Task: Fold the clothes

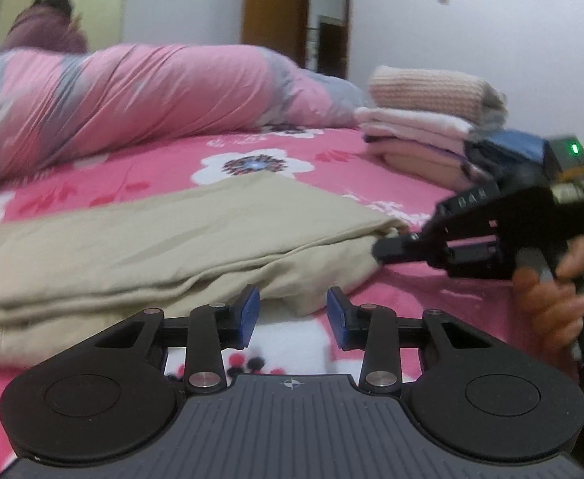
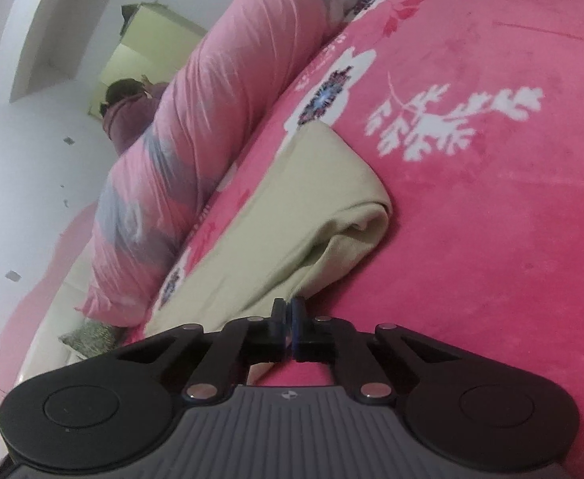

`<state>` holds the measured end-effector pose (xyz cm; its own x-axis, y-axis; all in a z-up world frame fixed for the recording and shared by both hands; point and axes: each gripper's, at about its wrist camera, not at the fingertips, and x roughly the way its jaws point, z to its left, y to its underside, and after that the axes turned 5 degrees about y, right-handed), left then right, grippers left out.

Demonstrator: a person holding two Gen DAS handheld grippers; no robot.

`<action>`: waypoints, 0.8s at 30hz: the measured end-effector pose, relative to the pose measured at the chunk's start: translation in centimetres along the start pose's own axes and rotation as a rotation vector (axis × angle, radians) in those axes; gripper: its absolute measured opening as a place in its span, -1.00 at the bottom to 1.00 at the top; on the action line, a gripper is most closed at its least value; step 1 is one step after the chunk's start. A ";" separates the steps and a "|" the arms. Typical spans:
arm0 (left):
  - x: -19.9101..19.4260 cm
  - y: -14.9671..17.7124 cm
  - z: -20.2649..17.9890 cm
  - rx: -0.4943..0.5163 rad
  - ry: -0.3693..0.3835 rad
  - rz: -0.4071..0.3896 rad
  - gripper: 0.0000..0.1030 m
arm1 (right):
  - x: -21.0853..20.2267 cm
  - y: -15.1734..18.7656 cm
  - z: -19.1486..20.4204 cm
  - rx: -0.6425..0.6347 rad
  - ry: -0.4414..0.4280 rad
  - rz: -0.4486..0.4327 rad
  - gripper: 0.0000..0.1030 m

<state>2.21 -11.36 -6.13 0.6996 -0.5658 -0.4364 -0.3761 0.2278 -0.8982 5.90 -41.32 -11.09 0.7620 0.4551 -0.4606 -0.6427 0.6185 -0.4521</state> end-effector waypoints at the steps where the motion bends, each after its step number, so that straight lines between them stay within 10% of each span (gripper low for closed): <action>1: 0.1 -0.3 -0.2 0.013 0.006 -0.006 -0.19 | -0.3 -0.2 0.0 0.018 -0.022 -0.002 -0.99; 18: 3.7 -3.1 1.5 0.126 0.105 0.081 -0.06 | 1.5 -3.3 -2.4 0.300 -0.316 0.073 -1.00; 24: 4.7 -3.3 1.4 0.129 0.092 0.078 -0.36 | 1.9 -3.1 -2.8 0.304 -0.359 0.066 -1.00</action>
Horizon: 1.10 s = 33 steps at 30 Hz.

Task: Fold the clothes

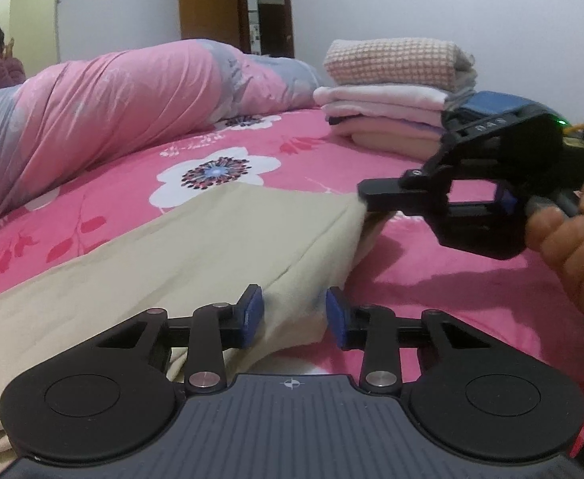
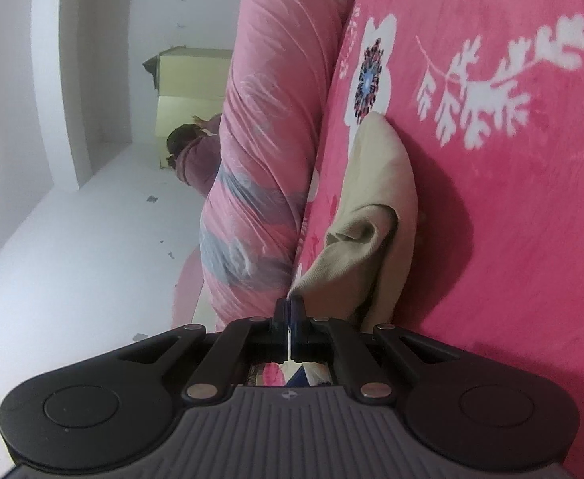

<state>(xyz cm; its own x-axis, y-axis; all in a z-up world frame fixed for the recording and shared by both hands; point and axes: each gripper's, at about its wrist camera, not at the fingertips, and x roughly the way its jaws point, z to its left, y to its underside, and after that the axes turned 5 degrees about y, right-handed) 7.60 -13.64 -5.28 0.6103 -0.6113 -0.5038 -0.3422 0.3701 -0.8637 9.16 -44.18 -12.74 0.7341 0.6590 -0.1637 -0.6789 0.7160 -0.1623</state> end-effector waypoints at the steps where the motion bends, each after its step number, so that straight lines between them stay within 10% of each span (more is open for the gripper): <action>1: 0.1 -0.1 0.1 -0.012 -0.002 -0.005 -0.46 | 0.0 0.0 -0.1 -0.003 0.001 -0.002 -1.00; 7: 0.9 0.4 -1.1 0.045 -0.038 -0.001 -0.65 | -0.4 0.3 -1.6 0.013 0.029 -0.020 -1.00; 17: -1.2 0.5 -1.0 -0.012 0.066 -0.014 -0.25 | -1.6 1.5 -0.5 -0.150 0.184 -0.031 -1.00; 33: 1.7 0.4 -0.8 0.073 0.049 0.049 -0.33 | -0.4 3.0 1.7 -0.413 0.364 -0.020 -1.00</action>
<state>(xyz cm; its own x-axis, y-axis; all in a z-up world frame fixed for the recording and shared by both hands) 7.87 -15.10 -6.47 0.5578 -0.6239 -0.5474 -0.3166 0.4497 -0.8352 6.81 -41.89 -11.49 0.7458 0.4713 -0.4708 -0.6662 0.5297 -0.5249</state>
